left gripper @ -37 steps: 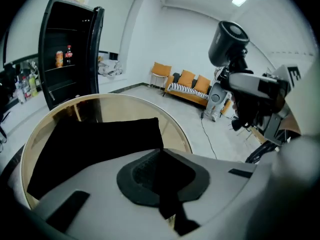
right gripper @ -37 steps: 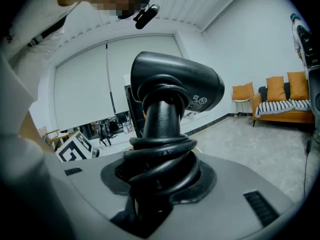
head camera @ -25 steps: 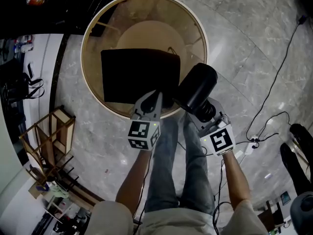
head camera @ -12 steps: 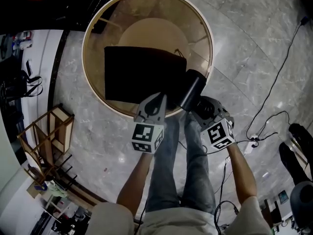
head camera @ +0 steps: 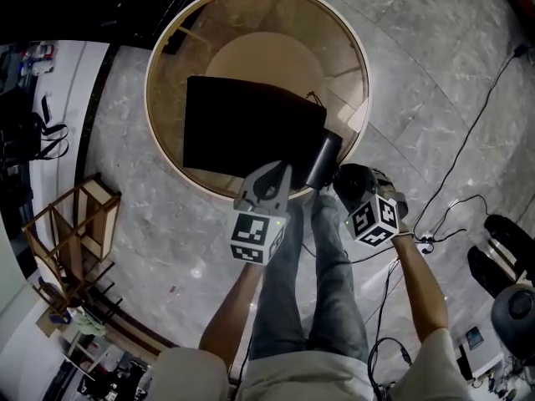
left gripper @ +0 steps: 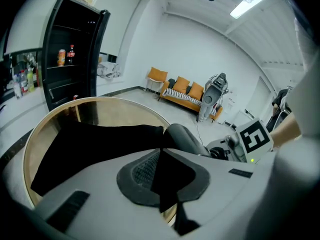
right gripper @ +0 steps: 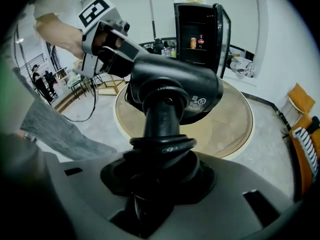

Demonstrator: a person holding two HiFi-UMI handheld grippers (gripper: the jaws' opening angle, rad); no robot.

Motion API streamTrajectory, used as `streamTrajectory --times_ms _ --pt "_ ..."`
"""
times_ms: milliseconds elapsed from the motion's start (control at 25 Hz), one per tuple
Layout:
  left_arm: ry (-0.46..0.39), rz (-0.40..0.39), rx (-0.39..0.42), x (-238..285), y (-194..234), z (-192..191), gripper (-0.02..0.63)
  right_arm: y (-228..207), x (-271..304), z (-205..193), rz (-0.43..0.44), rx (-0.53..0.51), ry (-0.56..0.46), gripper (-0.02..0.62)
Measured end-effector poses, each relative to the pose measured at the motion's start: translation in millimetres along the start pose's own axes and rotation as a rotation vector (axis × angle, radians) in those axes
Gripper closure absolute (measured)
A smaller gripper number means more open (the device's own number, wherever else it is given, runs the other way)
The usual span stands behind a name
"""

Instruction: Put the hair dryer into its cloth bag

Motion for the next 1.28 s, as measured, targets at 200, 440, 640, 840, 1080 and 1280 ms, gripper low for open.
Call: streamTrajectory --times_ms 200,440,640,840,1080,1280 --pt "0.006 -0.021 0.019 -2 -5 5 0.568 -2 8 9 0.032 -0.086 0.095 0.416" --pt "0.001 -0.047 -0.001 -2 -6 8 0.568 -7 21 19 0.075 -0.138 0.17 0.416" --pt "0.0 -0.066 -0.007 -3 -6 9 0.568 -13 31 37 0.104 -0.218 0.214 0.416" --pt "-0.009 -0.083 -0.017 -2 -6 14 0.568 -16 42 56 0.135 -0.242 0.234 0.416" --pt "0.004 -0.119 -0.01 -3 -10 16 0.568 -17 49 78 0.148 -0.274 0.247 0.416" --pt "0.003 -0.137 -0.02 2 -9 17 0.568 -22 60 92 0.154 -0.311 0.262 0.414"
Point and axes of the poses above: the fingertips, and each gripper's own axes: x forward along the fingers, y to its left, z out of its top, the point moved 10 cm from there along -x, backward along the fingers, and after that the axes turned 13 degrees about -z, right-handed, at the moved point
